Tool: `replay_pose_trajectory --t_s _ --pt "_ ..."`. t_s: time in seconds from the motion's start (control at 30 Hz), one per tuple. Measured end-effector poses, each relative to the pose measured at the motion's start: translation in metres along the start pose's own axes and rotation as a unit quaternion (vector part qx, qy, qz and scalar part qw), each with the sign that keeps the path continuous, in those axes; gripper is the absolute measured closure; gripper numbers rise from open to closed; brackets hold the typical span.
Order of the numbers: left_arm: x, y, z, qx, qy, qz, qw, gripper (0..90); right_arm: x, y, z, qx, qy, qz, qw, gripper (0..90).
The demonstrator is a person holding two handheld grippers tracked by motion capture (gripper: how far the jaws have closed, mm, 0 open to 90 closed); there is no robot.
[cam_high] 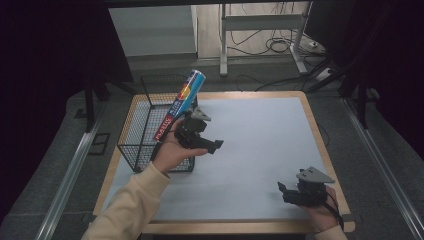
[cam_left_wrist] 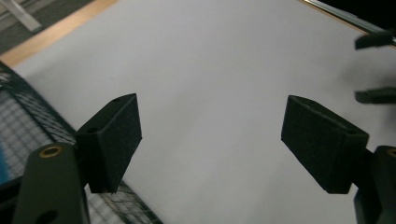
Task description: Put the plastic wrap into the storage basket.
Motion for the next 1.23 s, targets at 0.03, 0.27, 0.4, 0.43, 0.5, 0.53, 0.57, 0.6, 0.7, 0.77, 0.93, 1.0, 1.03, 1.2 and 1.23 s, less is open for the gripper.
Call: replay_pose_trajectory --t_s 0.03,0.27,0.4,0.43,0.5,0.53,0.57,0.6,0.7,0.77,0.93,1.0,1.03,1.2,1.23 --pt "-0.009 0.008 0.003 -0.011 0.003 -0.002 0.9999 20.1 0.0 0.001 -0.001 -0.001 0.002 0.003 1.0 11.6" --pt "-0.037 0.029 0.011 -0.038 0.008 0.017 0.9991 21.0 0.0 0.0 -0.001 -0.002 0.001 -0.001 1.0 11.6" --pt "-0.06 0.038 0.017 -0.051 0.0 0.014 0.9986 20.8 0.0 0.002 -0.002 -0.004 0.002 0.003 1.0 11.6" --pt "-0.072 0.041 0.02 -0.055 -0.006 0.009 0.9984 20.7 0.0 0.002 -0.002 -0.006 0.002 0.004 1.0 11.6" --pt "-0.085 0.043 0.023 -0.059 -0.01 0.003 0.9982 20.8 0.0 0.003 -0.002 -0.006 0.002 0.005 1.0 11.6" --pt "-0.085 0.043 0.023 -0.059 -0.01 0.003 0.9982 20.8 0.0 0.003 -0.002 -0.007 0.001 0.005 1.0 11.6" --pt "-0.096 0.043 0.026 -0.055 -0.013 0.0 0.9984 20.8 0.0 0.003 -0.001 -0.007 0.001 0.005 1.0 11.6" --pt "-0.101 0.042 0.028 -0.05 -0.015 -0.001 0.9987 20.8 0.0 0.003 -0.001 -0.007 0.001 0.004 1.0 11.6" --pt "-0.109 0.04 0.033 -0.045 -0.028 -0.007 0.9986 20.7 0.0 0.002 -0.001 -0.006 0.0 0.005 1.0 11.6" --pt "-0.111 0.038 0.033 -0.044 -0.031 -0.008 0.9985 20.7 0.0 0.001 -0.001 -0.005 0.001 0.003 1.0 11.6" --pt "-0.11 0.036 0.032 -0.041 -0.024 -0.011 0.9988 20.6 0.0 0.001 -0.002 -0.004 0.006 -0.001 1.0 11.6" --pt "-0.111 0.036 0.031 -0.041 -0.023 -0.012 0.9988 20.6 0.0 0.002 -0.002 -0.005 0.006 -0.002 1.0 11.6" --pt "-0.112 0.035 0.031 -0.041 -0.024 -0.011 0.9988 20.4 0.0 0.002 -0.002 -0.004 0.008 -0.002 1.0 11.6" --pt "-0.117 0.032 0.033 -0.037 -0.03 -0.014 0.9988 20.5 0.002 0.002 -0.003 -0.002 0.017 -0.006 0.9998 11.5" --pt "-0.118 0.032 0.033 -0.036 -0.031 -0.013 0.9988 20.5 0.002 0.002 -0.003 -0.002 0.018 -0.007 0.9998 11.1"
Point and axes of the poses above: each handheld gripper's, and its own axes: z roughly forward along the jaws, x roughly out of its top, y roughly to its right, the point moved 2 cm from there along z, roughly forward along the jaws, and after that the axes turned 4 degrees about -x, right-handed, at the moved point
